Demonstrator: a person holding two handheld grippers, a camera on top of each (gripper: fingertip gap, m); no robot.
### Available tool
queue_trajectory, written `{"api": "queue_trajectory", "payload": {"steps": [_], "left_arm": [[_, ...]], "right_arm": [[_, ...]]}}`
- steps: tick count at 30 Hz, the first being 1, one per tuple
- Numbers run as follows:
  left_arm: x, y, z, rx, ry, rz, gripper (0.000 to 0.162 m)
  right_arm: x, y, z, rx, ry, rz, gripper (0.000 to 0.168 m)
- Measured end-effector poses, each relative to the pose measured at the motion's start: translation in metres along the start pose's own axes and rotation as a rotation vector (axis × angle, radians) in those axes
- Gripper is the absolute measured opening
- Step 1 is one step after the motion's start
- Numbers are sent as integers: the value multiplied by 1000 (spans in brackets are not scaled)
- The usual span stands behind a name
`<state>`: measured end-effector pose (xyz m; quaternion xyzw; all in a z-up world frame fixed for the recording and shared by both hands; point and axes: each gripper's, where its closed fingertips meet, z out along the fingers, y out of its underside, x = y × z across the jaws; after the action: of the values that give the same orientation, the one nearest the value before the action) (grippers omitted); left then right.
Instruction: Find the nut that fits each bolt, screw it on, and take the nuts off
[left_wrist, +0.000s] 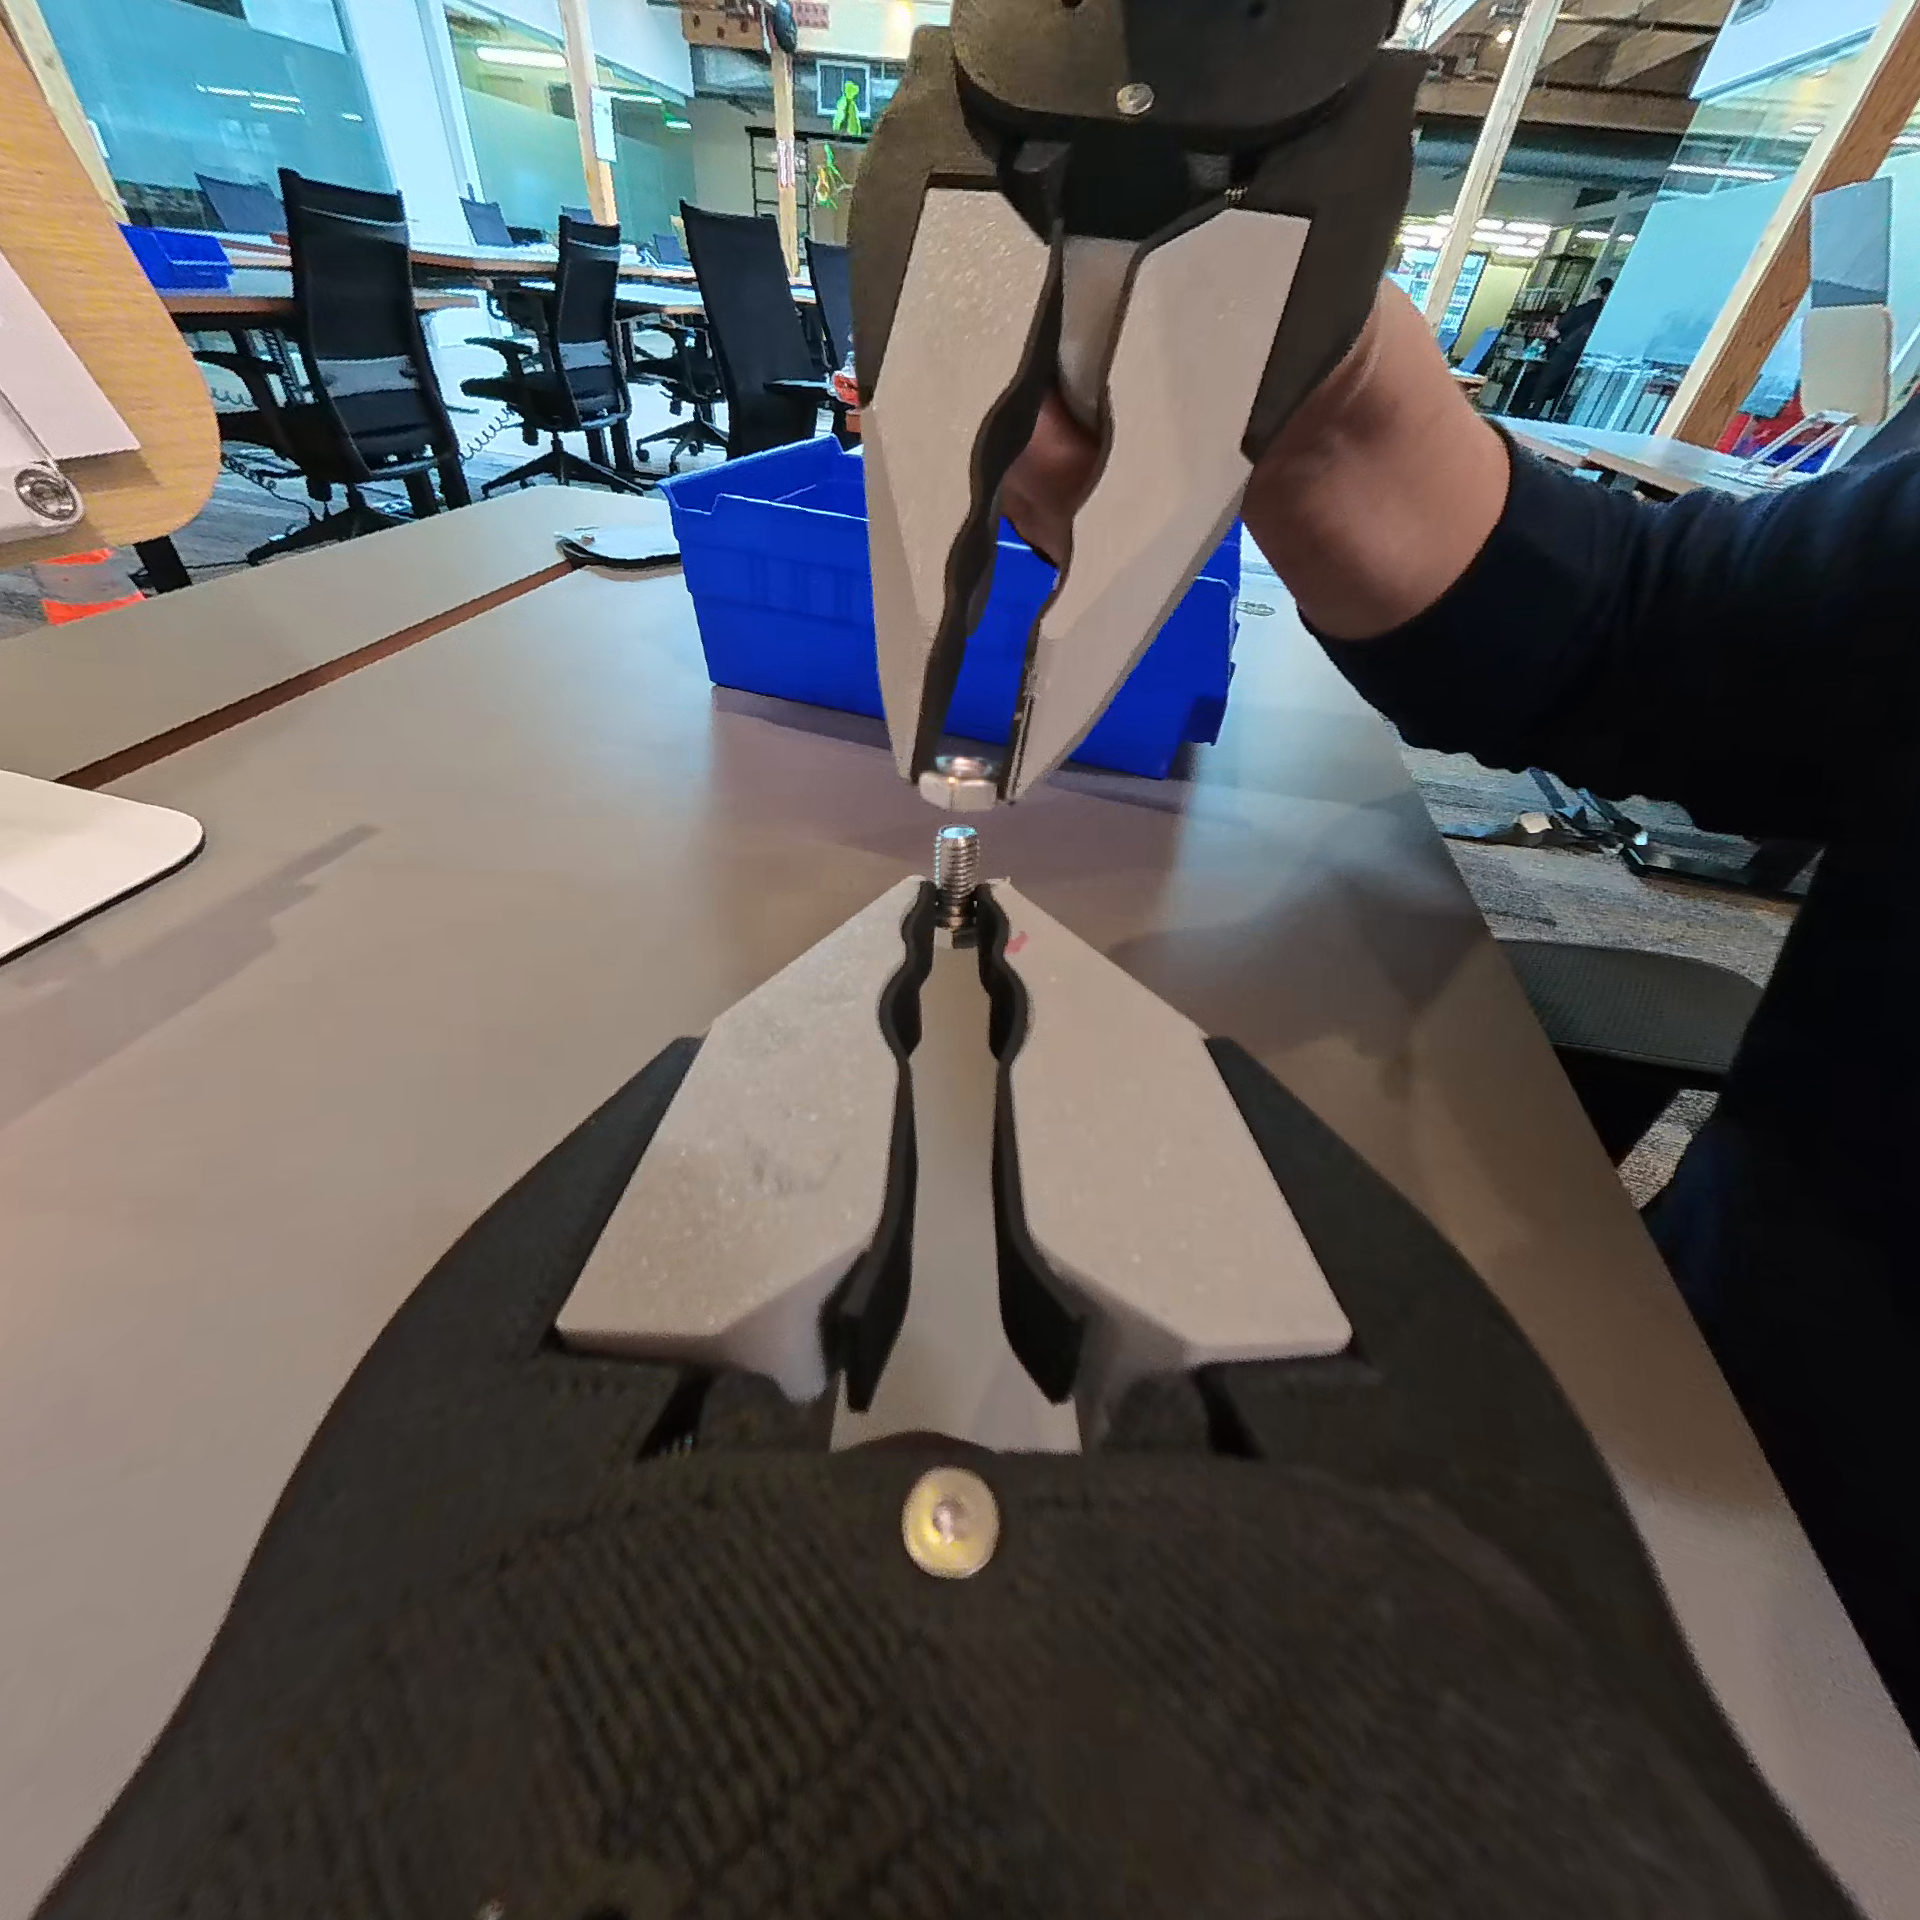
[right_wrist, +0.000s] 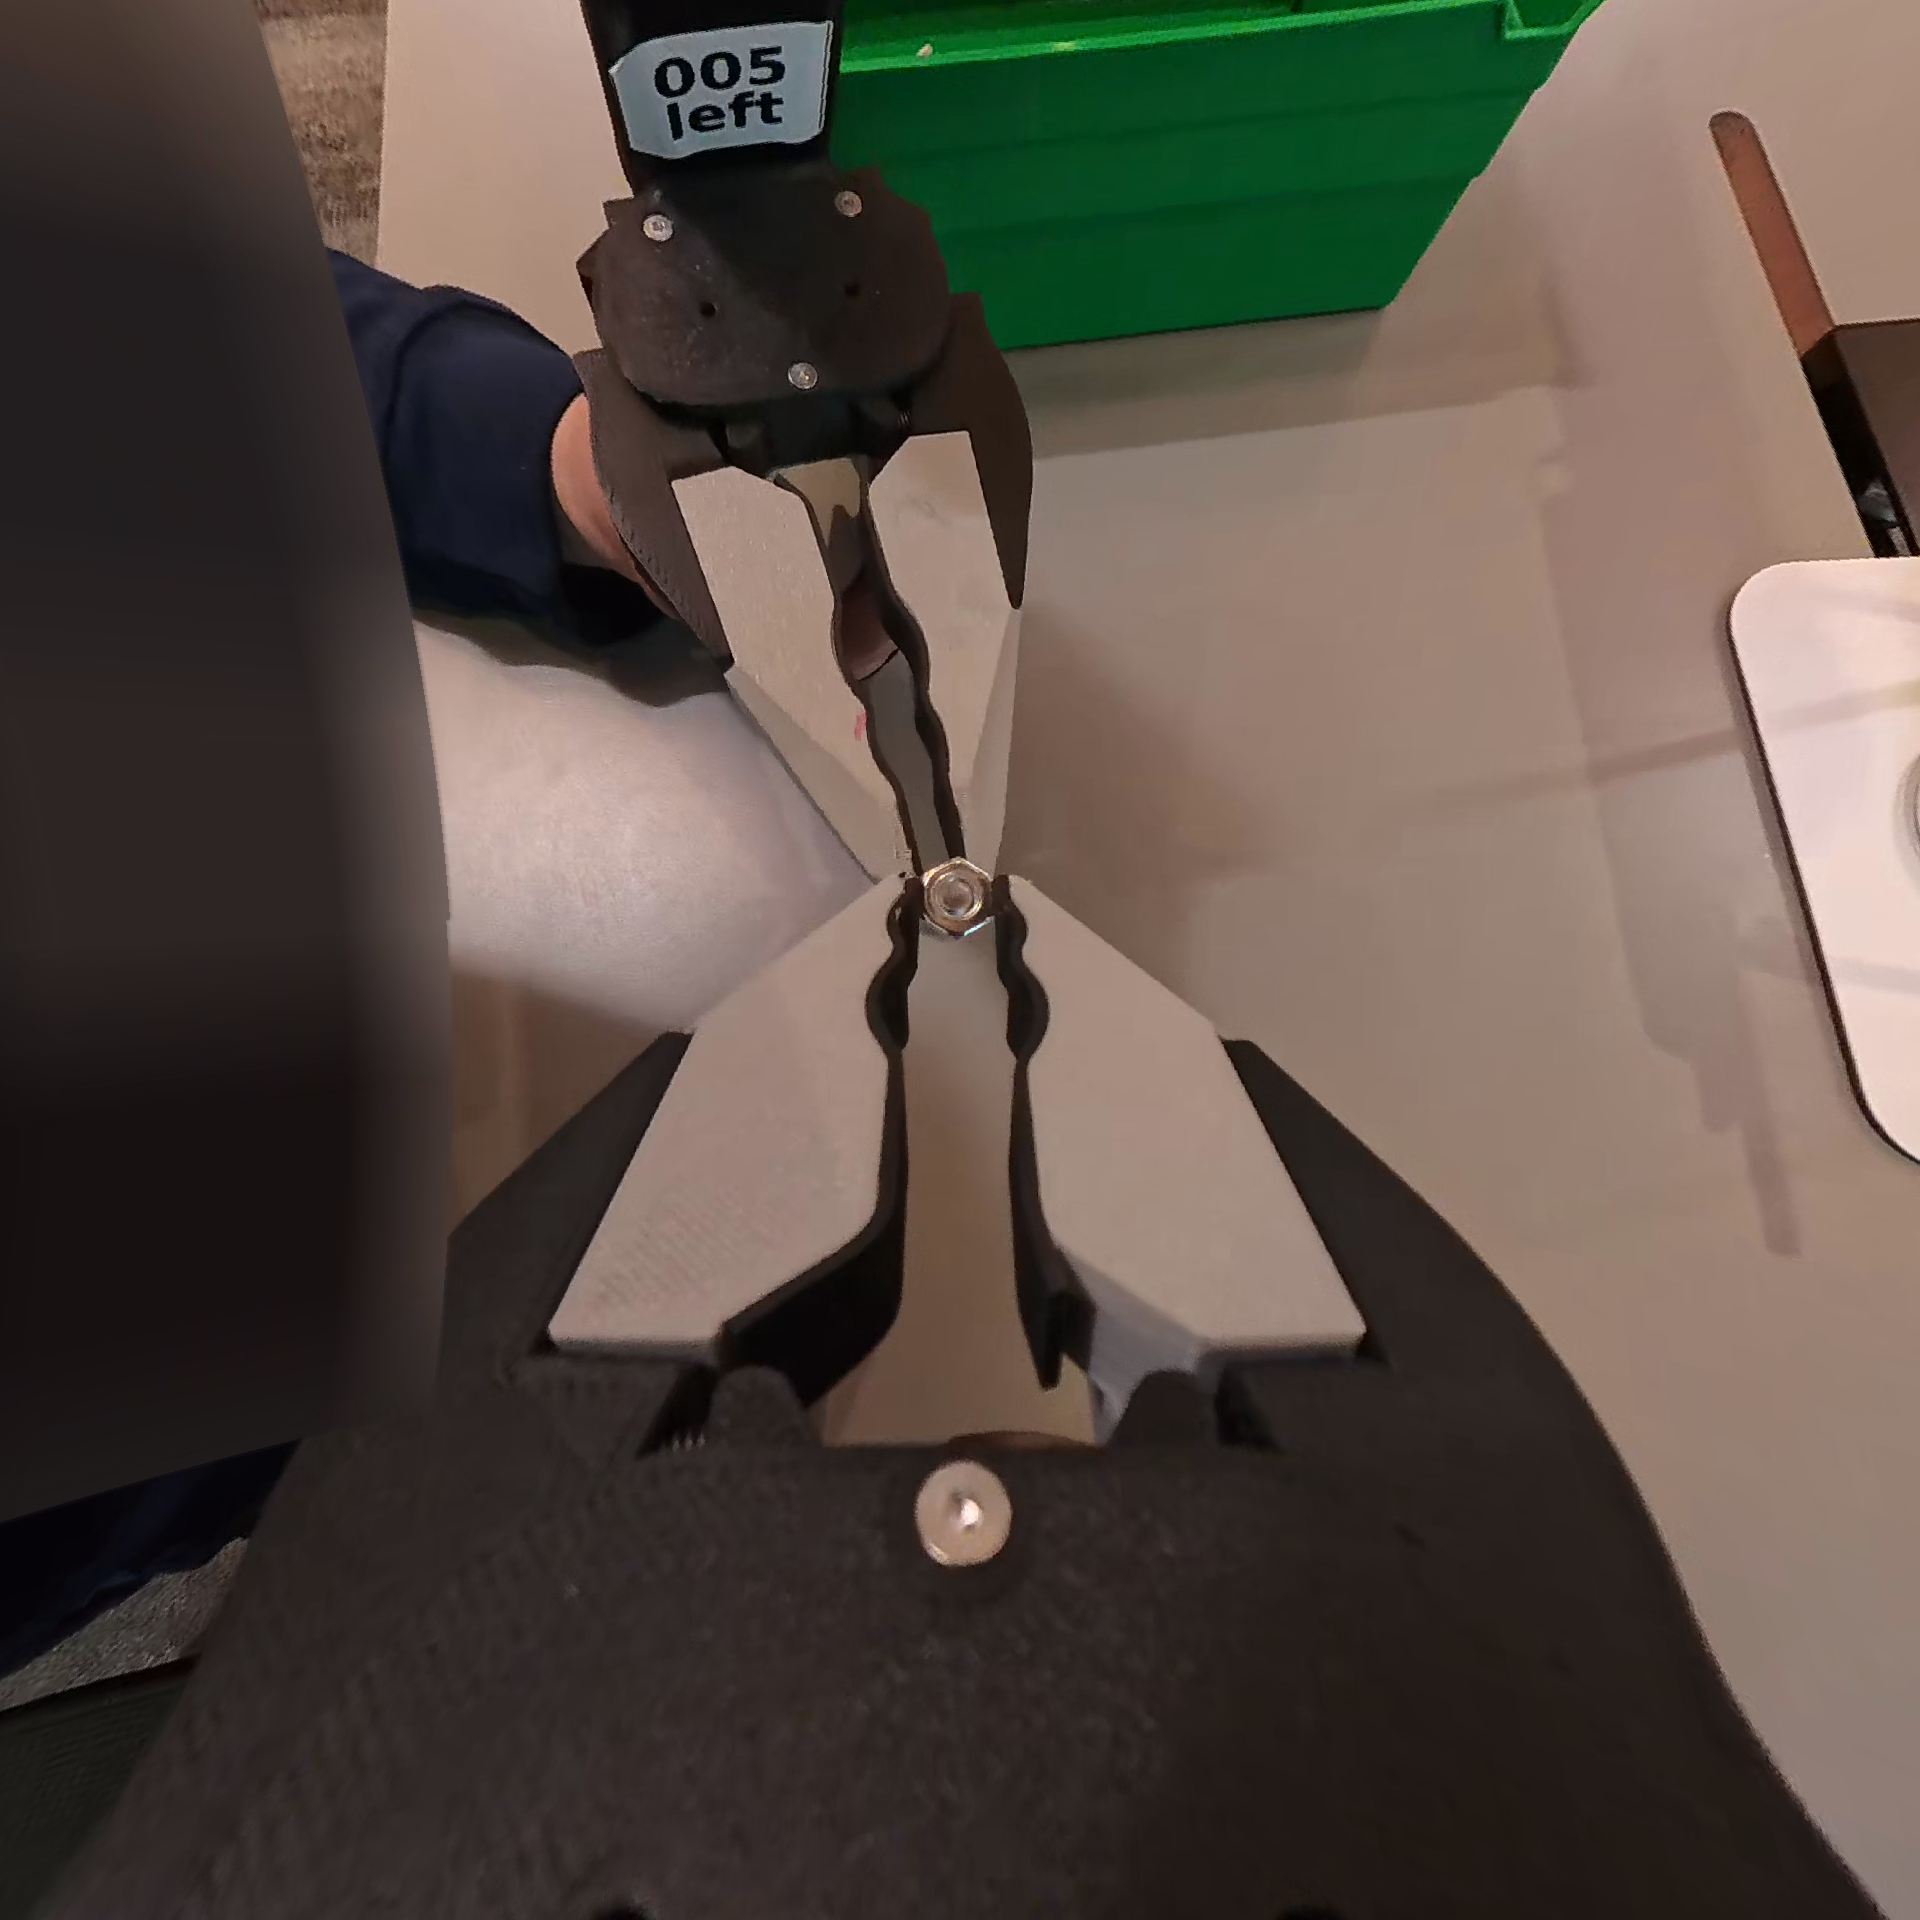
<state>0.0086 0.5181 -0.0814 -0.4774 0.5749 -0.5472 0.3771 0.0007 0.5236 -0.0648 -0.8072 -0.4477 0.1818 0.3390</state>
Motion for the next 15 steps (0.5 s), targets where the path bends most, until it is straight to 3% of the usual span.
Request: {"api": "queue_trajectory", "payload": {"steps": [15], "left_arm": [[0, -1, 0, 1, -11, 12, 5]], "right_arm": [[-1, 2, 7, -38, -10, 12, 11]]}}
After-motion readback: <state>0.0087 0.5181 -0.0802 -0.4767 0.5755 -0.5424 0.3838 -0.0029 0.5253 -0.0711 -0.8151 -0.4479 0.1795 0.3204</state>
